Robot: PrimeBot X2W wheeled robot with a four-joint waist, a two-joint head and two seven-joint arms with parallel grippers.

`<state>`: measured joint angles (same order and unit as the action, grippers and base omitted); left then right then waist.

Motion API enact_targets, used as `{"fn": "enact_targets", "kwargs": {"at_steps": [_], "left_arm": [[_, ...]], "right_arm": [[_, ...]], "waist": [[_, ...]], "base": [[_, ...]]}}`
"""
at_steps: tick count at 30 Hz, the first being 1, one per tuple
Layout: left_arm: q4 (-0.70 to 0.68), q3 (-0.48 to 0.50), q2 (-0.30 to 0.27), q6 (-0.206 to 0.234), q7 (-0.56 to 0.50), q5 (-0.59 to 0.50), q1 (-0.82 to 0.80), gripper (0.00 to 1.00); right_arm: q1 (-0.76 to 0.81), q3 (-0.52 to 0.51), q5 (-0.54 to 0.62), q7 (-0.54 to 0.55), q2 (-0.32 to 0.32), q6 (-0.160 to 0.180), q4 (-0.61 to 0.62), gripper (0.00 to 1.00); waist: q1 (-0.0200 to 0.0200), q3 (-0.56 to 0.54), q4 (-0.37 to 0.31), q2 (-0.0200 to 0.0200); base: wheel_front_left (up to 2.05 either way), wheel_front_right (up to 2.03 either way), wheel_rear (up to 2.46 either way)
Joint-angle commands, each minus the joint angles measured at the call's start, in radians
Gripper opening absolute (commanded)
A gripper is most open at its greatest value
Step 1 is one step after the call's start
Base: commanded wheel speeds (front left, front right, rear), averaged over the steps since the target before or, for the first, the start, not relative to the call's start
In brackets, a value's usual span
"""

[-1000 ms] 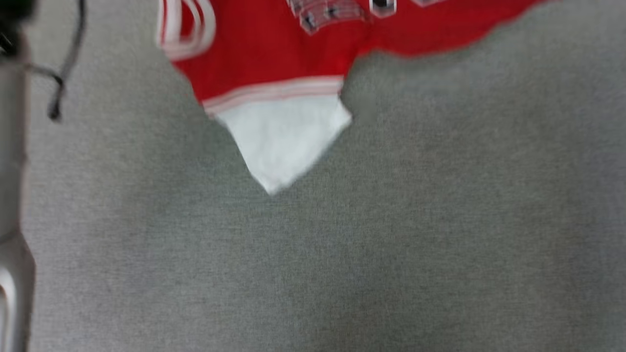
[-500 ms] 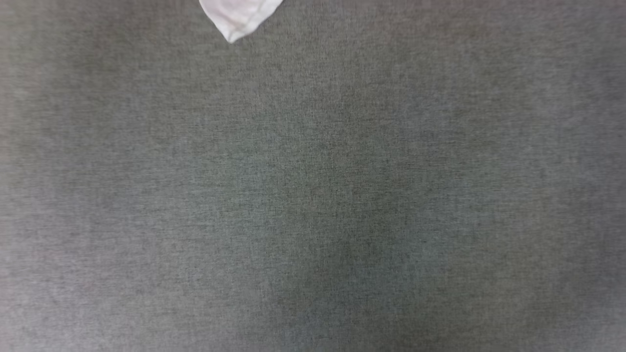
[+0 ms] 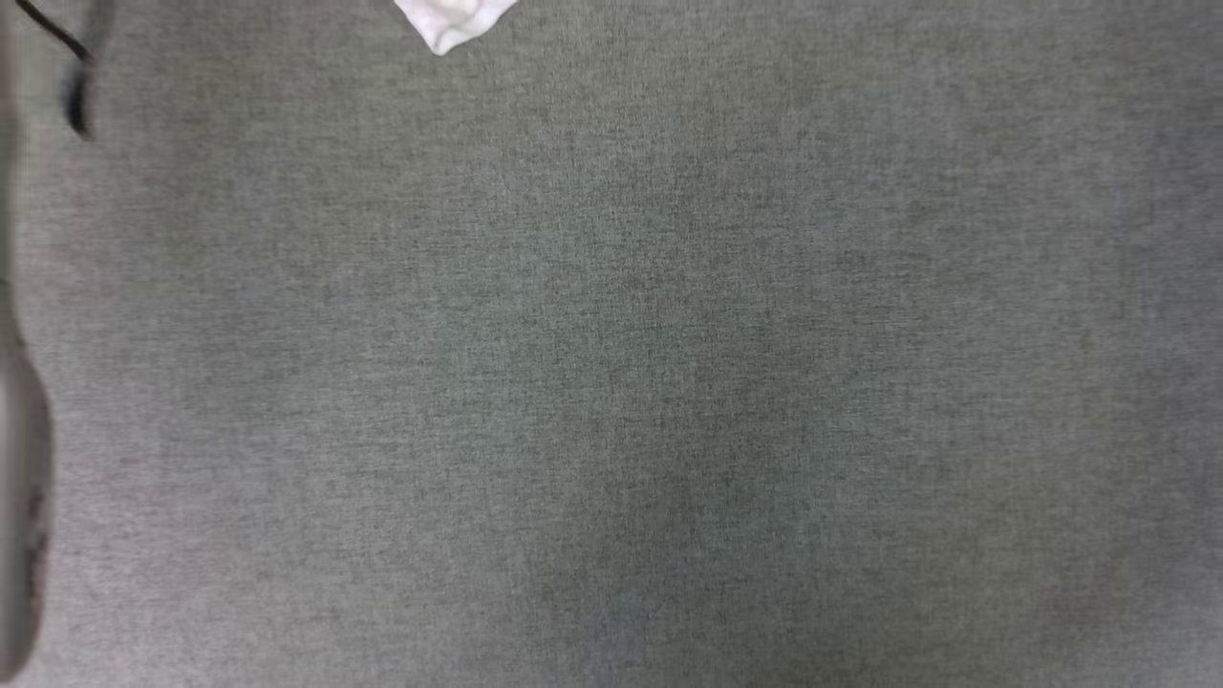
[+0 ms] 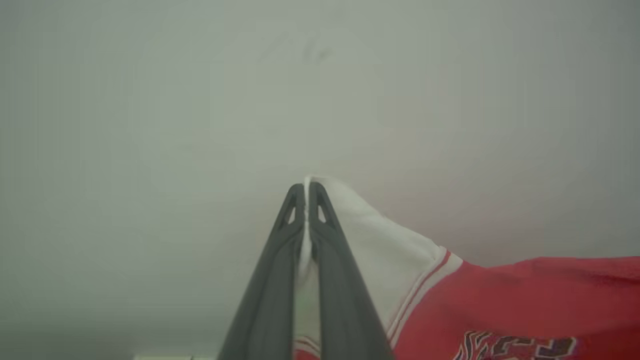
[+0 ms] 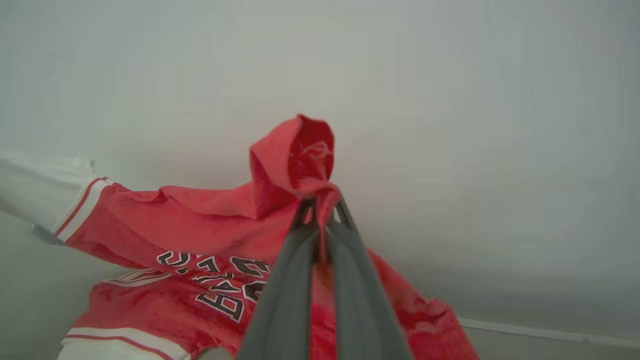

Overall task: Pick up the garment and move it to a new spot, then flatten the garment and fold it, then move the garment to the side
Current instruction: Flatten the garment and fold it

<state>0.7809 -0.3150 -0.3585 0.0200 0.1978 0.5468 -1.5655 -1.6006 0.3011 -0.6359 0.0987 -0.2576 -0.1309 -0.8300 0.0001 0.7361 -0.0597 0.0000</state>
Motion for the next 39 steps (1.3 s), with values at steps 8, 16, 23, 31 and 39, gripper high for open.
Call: {"fn": "enact_targets", "kwargs": {"at_steps": [8, 16, 23, 31, 39], "left_arm": [[0.193, 0.022, 0.063, -0.073, 0.049, 0.072, 0.177, 0.0], [0.248, 0.055, 0.091, -0.117, 0.067, 0.127, 0.449, 0.0], [0.095, 0.138, 0.06, -0.103, 0.069, 0.121, 0.75, 0.0], [-0.133, 0.172, 0.054, -0.041, 0.069, 0.106, 1.073, 0.0], [-0.633, 0.215, 0.014, 0.148, -0.059, 0.125, 1.509, 0.0]], "right_arm": [[0.176, 0.134, -0.07, -0.023, -0.036, 0.0, -0.1, 0.0], [0.46, 0.257, -0.192, -0.072, -0.102, 0.001, -0.057, 0.0], [0.692, 0.338, -0.269, -0.139, -0.159, 0.001, 0.028, 0.0], [0.886, 0.374, -0.308, -0.182, -0.222, 0.001, 0.144, 0.0], [1.181, 0.296, -0.287, -0.188, -0.305, 0.001, 0.327, 0.0]], "waist": [[-0.0001, -0.119, 0.024, 0.0], [-0.0001, -0.293, 0.032, 0.0], [-0.0001, -0.423, 0.021, 0.0], [-0.0001, -0.525, 0.014, 0.0], [-0.0001, -0.619, 0.022, 0.0]], "base": [[0.0, 0.0, 0.0], [0.0, 0.0, 0.0], [0.0, 0.0, 0.0], [0.0, 0.0, 0.0], [0.0, 0.0, 0.0]]}}
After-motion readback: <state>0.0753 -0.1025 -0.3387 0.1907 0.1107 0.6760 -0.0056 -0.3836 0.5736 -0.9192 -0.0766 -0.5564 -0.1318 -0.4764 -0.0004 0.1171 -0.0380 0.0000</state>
